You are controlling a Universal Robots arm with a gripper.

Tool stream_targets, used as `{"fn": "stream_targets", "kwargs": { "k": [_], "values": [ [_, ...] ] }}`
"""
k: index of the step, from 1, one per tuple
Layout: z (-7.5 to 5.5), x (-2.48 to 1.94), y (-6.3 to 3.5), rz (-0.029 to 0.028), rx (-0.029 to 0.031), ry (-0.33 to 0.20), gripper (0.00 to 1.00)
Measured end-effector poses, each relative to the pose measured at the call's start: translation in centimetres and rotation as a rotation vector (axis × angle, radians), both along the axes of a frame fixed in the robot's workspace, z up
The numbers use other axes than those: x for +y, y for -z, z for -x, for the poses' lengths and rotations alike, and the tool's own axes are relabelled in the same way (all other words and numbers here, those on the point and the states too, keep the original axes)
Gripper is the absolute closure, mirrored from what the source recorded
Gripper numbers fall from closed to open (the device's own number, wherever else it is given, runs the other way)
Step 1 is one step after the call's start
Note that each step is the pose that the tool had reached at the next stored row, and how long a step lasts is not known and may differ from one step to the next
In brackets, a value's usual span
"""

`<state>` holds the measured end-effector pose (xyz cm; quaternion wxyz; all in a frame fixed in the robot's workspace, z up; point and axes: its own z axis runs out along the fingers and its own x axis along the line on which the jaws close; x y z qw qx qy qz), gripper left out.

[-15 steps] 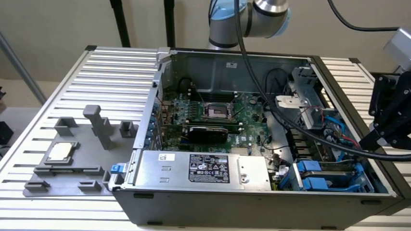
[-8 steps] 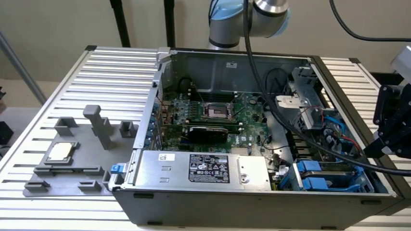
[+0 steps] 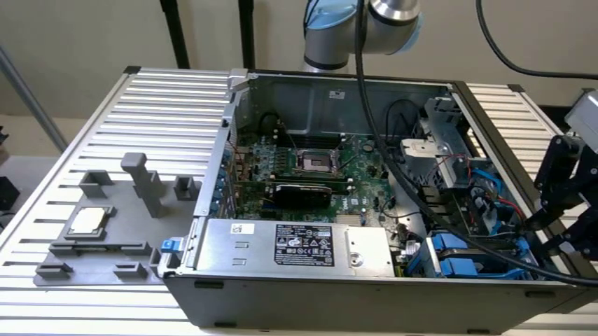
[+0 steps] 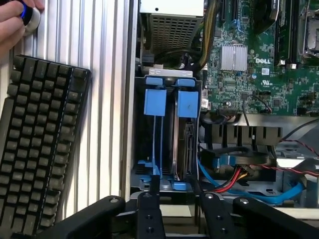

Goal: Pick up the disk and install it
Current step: 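Insert the first disk wire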

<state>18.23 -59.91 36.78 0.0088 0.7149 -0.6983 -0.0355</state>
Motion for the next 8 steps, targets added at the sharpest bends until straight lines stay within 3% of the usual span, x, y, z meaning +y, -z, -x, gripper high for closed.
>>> {"fn": "stream_targets", "kwargs": {
  "k": [1, 4, 8],
  "values": [
    [0.00, -0.09, 0.16, -0.0004, 0.0000, -0.003, 0.63],
    [0.00, -0.23, 0.64, -0.0042, 0.0000, -0.019, 0.63],
    [0.18, -0.26, 1.09, -0.0204, -0.0001, -0.048, 0.63]
  ]
}}
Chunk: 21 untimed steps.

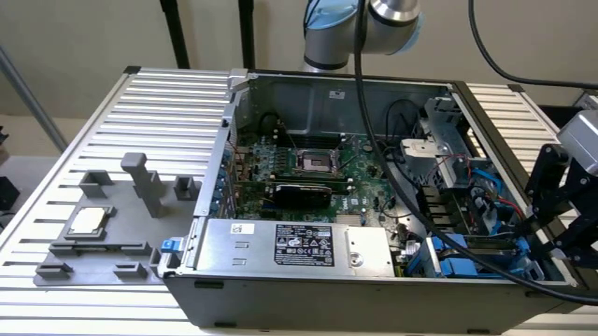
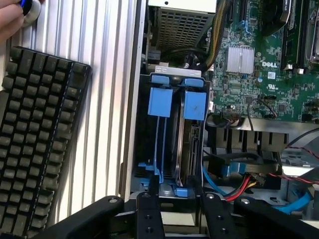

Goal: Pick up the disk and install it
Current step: 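Insert the first disk wire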

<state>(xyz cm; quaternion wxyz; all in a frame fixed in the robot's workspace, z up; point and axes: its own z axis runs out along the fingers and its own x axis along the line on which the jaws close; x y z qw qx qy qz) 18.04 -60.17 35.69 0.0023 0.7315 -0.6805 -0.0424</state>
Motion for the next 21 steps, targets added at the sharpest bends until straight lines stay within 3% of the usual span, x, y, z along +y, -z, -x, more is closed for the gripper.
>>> {"fn": "stream_targets", "kwargs": {
  "k": [3, 6, 13, 21],
  "values": [
    [0.1, 0.01, 0.27, -0.0113, 0.0000, -0.015, 0.63],
    [0.1, 0.20, 0.41, -0.0156, 0.0000, -0.021, 0.63],
    [0.1, 1.04, 0.55, -0.0164, 0.0001, -0.034, 0.63],
    [0.1, 1.59, 0.88, -0.0171, 0.0002, -0.046, 0.63]
  ]
}}
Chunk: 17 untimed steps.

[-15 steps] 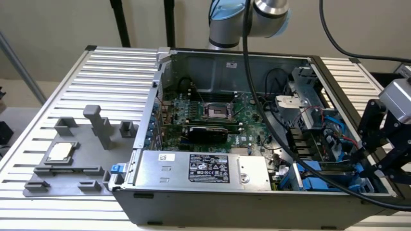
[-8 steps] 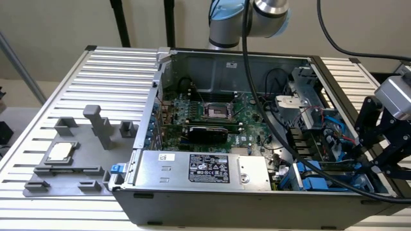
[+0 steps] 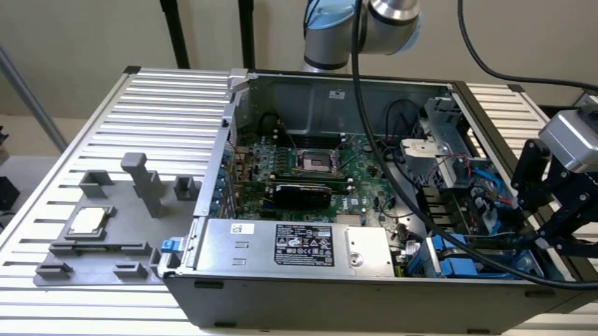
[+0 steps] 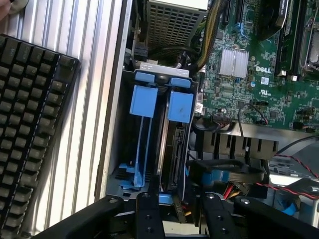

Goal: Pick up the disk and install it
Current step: 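Insert the first disk wire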

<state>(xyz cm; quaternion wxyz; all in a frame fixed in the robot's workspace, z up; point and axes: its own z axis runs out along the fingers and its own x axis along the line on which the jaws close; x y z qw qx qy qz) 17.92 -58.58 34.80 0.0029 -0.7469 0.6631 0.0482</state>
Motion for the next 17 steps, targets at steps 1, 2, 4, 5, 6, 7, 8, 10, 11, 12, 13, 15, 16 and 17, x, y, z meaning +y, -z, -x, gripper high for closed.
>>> {"fn": "stream_targets", "kwargs": {
  "k": [1, 2, 4, 5, 6, 7, 8, 10, 11, 12, 13, 15, 16, 17],
  "values": [
    [0.00, 0.10, 0.02, 0.0000, 0.0000, -0.001, 0.63],
    [-0.01, 0.20, 0.03, 0.0000, 0.0000, -0.003, 0.63],
    [-0.06, 0.38, 0.04, 0.0000, 0.0000, -0.006, 0.63],
    [-0.09, 0.44, 0.04, 0.0000, 0.0000, -0.007, 0.63],
    [-0.11, 0.51, 0.05, -0.0001, 0.0000, -0.009, 0.63],
    [-0.13, 0.56, 0.06, -0.0001, 0.0000, -0.010, 0.63],
    [-0.14, 0.60, 0.05, 0.0000, 0.0000, -0.011, 0.63],
    [-0.17, 0.69, 0.07, -0.0001, 0.0000, -0.015, 0.63],
    [-0.18, 0.72, 0.07, -0.0001, 0.0000, -0.016, 0.63],
    [-0.19, 0.75, 0.08, -0.0001, 0.0000, -0.018, 0.66],
    [-0.20, 0.78, 0.08, -0.0001, 0.0000, -0.020, 0.66],
    [-0.22, 0.81, 0.08, 0.0000, 0.0000, -0.024, 0.73],
    [-0.22, 0.82, 0.09, 0.0000, 0.0000, -0.026, 0.73],
    [-0.23, 0.82, 0.09, 0.0000, 0.0000, -0.028, 0.73]
  ]
}}
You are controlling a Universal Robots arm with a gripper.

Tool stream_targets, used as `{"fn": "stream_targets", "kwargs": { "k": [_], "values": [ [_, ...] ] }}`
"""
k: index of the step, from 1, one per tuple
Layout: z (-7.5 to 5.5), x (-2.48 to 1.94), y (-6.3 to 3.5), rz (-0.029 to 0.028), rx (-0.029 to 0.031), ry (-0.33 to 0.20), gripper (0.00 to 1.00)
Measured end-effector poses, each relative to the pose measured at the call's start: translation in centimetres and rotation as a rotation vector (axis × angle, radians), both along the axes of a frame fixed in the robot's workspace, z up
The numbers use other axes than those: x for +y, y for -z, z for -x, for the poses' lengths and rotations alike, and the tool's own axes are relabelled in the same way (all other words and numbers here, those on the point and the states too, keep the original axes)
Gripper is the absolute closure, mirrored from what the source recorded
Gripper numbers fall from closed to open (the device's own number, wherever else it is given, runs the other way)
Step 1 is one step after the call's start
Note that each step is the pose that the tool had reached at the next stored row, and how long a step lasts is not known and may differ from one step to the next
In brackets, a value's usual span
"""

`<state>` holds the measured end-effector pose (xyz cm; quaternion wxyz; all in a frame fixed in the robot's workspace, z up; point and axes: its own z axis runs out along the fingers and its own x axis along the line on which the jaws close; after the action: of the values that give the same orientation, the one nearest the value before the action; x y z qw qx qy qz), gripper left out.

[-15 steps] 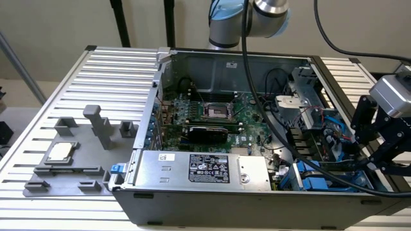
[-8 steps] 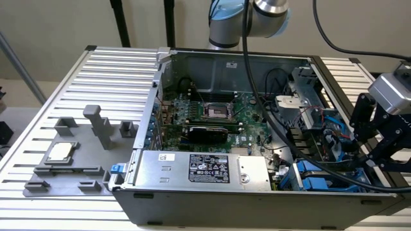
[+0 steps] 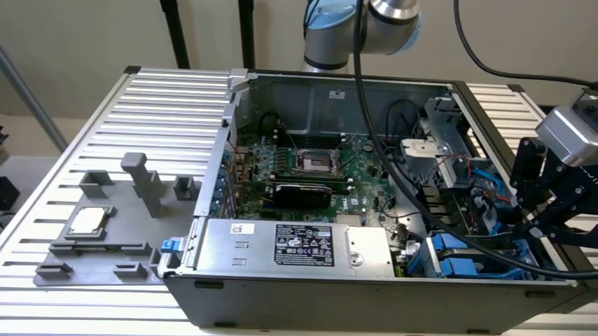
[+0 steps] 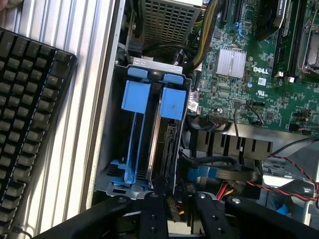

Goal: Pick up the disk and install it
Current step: 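Insert the first disk wire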

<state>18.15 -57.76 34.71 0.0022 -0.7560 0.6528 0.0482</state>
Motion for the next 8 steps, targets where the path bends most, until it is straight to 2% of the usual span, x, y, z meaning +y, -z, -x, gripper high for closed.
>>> {"fn": "stream_targets", "kwargs": {
  "k": [4, 5, 8],
  "values": [
    [0.00, 0.00, 0.01, 0.0000, 0.0001, -0.008, 0.75],
    [0.00, 0.01, 0.01, -0.0001, 0.0000, -0.009, 0.82],
    [0.08, 0.02, -0.01, 0.0000, -0.0001, -0.013, 0.83]
  ]
}}
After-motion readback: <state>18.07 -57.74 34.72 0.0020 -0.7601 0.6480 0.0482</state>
